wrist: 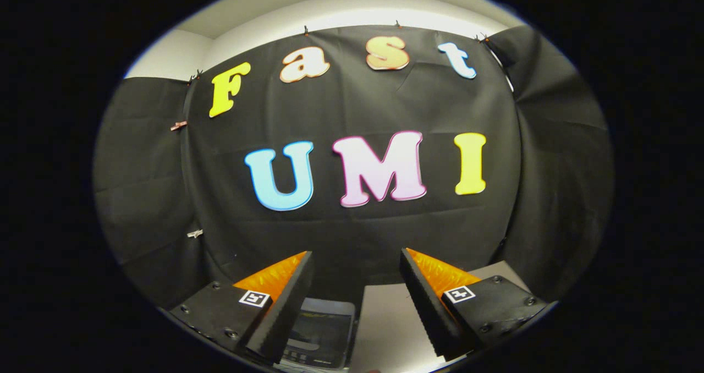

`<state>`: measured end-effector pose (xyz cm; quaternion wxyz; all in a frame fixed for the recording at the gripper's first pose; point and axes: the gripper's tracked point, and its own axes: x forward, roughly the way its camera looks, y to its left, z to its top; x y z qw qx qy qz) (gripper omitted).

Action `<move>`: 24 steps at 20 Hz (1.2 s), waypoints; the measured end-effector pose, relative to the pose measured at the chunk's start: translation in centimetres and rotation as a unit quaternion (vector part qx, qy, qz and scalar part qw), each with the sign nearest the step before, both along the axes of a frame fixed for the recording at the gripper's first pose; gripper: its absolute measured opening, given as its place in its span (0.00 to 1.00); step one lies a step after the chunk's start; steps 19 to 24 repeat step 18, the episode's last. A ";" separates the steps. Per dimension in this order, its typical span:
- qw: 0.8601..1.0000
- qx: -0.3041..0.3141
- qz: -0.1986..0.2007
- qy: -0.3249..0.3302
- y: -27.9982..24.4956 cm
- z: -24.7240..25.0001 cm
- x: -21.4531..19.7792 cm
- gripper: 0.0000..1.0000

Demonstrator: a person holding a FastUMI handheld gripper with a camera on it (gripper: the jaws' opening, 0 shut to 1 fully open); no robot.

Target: Put the clothes into the washing machine and then close the washing machine lid.

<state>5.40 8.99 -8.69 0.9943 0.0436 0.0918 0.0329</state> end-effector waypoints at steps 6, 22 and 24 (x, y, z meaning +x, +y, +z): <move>0.998 -0.014 -0.037 -0.050 -8.8 3.9 -1.0 0.98; 0.996 -0.027 -0.027 -0.077 -12.5 5.4 -1.6 0.98; 0.996 -0.027 -0.027 -0.077 -12.5 5.4 -1.6 0.98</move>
